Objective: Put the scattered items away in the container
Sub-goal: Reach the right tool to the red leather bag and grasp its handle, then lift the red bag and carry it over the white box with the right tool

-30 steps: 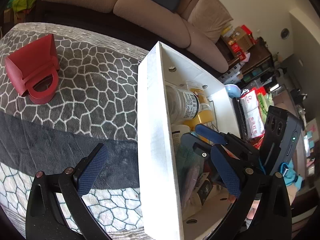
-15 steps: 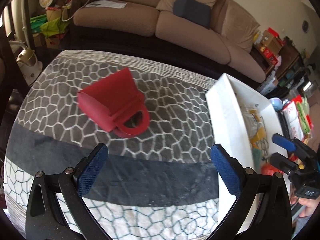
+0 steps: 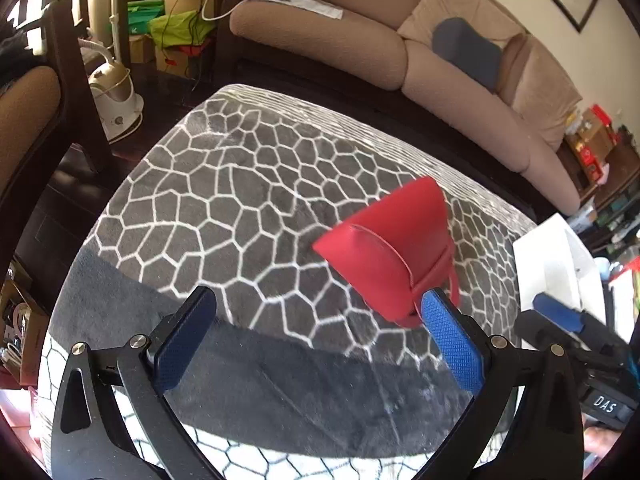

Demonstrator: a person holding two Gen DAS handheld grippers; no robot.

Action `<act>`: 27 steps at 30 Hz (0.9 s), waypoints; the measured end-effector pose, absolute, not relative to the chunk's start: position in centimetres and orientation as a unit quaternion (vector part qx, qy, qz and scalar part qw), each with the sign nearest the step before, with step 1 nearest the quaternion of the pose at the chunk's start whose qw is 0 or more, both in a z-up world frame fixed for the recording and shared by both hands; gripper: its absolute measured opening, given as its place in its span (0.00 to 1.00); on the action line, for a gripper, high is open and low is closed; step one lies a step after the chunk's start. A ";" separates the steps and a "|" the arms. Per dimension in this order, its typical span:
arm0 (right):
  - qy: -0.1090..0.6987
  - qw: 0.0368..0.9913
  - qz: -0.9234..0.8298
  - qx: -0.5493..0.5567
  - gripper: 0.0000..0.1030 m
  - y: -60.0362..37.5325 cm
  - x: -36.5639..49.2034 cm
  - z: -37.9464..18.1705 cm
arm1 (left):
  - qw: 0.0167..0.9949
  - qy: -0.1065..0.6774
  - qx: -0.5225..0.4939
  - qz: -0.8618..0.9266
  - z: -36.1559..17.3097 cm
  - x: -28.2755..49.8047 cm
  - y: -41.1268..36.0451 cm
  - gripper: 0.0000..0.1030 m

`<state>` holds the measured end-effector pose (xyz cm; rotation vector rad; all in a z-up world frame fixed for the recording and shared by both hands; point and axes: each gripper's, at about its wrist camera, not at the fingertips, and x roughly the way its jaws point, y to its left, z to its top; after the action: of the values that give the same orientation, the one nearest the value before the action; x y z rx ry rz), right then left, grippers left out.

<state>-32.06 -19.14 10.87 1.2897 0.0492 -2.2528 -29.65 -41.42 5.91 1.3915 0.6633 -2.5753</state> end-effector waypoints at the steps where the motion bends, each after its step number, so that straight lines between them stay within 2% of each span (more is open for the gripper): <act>1: -0.020 0.264 -0.830 0.490 0.71 -19.1 -32.9 9.9 | 0.069 0.224 0.457 -0.858 5.9 -30.3 -42.0 1.00; 5: -0.187 0.236 -0.801 0.517 0.71 -17.2 -35.0 6.0 | 0.052 0.237 0.454 -0.857 4.9 -33.2 -43.2 1.00; 7: -0.216 0.231 -0.793 0.520 0.71 -16.8 -35.4 4.7 | 0.046 0.245 0.462 -0.851 3.9 -34.4 -43.2 1.00; 9: -0.204 0.217 -0.799 0.522 0.61 -16.8 -35.5 3.9 | 0.038 0.241 0.464 -0.852 3.4 -35.4 -42.8 1.00; 11: -0.194 0.217 -0.795 0.532 0.45 -17.1 -35.6 3.1 | 0.024 0.225 0.464 -0.857 3.2 -36.2 -41.9 1.00; 15: -0.194 0.216 -0.794 0.534 0.38 -17.8 -35.9 2.4 | -0.030 0.241 0.479 -0.844 1.8 -37.5 -40.0 1.00; 17: -0.201 0.235 -0.786 0.536 0.19 -18.6 -36.1 2.1 | -0.051 0.263 0.490 -0.829 0.7 -37.4 -39.3 1.00; 20: -0.171 0.247 -0.801 0.519 0.18 -19.7 -35.7 2.9 | -0.057 0.256 0.488 -0.832 0.2 -36.3 -38.8 1.00; 27: -0.131 0.288 -0.818 0.480 0.18 -19.9 -33.9 5.9 | -0.120 0.363 0.458 -0.803 -0.2 -32.3 -40.3 0.99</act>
<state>-33.88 -19.89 5.95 1.2828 -0.3493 -2.1847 -32.33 -40.26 -0.22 1.5591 1.2363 -2.7338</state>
